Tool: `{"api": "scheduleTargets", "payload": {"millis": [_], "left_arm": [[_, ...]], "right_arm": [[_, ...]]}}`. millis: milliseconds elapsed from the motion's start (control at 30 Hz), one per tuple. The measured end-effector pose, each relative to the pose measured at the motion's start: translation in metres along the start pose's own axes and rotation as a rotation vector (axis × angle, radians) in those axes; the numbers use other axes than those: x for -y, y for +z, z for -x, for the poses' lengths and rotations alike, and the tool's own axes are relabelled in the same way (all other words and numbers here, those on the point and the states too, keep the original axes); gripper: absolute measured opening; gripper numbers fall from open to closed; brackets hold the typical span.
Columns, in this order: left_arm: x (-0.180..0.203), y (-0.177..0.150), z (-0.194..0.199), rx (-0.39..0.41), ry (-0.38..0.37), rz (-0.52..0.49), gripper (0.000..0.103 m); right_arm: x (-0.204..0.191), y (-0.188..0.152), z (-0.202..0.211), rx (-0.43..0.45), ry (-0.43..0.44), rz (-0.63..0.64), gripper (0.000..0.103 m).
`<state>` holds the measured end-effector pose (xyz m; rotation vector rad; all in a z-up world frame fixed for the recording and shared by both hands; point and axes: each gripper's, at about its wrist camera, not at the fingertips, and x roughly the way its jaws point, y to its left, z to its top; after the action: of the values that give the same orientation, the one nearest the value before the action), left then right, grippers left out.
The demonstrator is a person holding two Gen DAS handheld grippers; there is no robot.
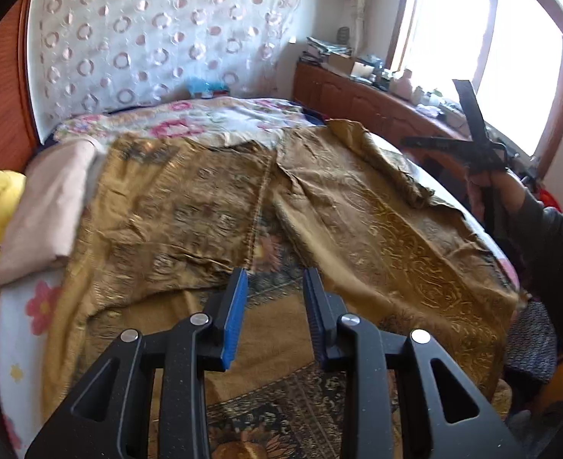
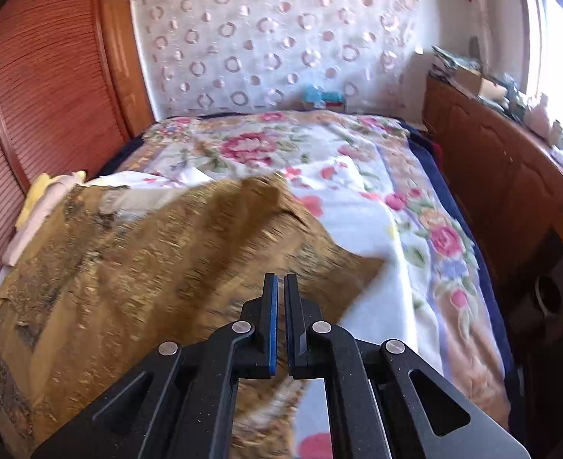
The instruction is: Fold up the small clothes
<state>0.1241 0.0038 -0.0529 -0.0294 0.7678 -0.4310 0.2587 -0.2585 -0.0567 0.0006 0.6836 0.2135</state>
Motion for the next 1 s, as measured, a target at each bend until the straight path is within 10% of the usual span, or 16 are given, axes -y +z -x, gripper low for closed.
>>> {"api": "scheduleTargets", "payload": {"millis": [633,800,933,1000], "left_arm": [[-0.009,-0.004,-0.028,-0.091,0.084,-0.065,0.03],[0.003,-0.003,-0.018,-0.053,0.054,-0.138,0.004],[0.004,0.007,-0.002,0.01,0.032,-0.126,0.006],[0.005,0.012,0.005,0.038,0.061,-0.124,0.026]], "right_arm": [[0.001,-0.011,-0.005,-0.02,-0.057,0.056,0.003],[0.019,-0.013,-0.006,-0.034,-0.098,0.018,0.003],[0.022,-0.014,-0.014,-0.047,-0.108,-0.006,0.003],[0.021,-0.014,-0.017,-0.054,-0.116,-0.009,0.003]]}}
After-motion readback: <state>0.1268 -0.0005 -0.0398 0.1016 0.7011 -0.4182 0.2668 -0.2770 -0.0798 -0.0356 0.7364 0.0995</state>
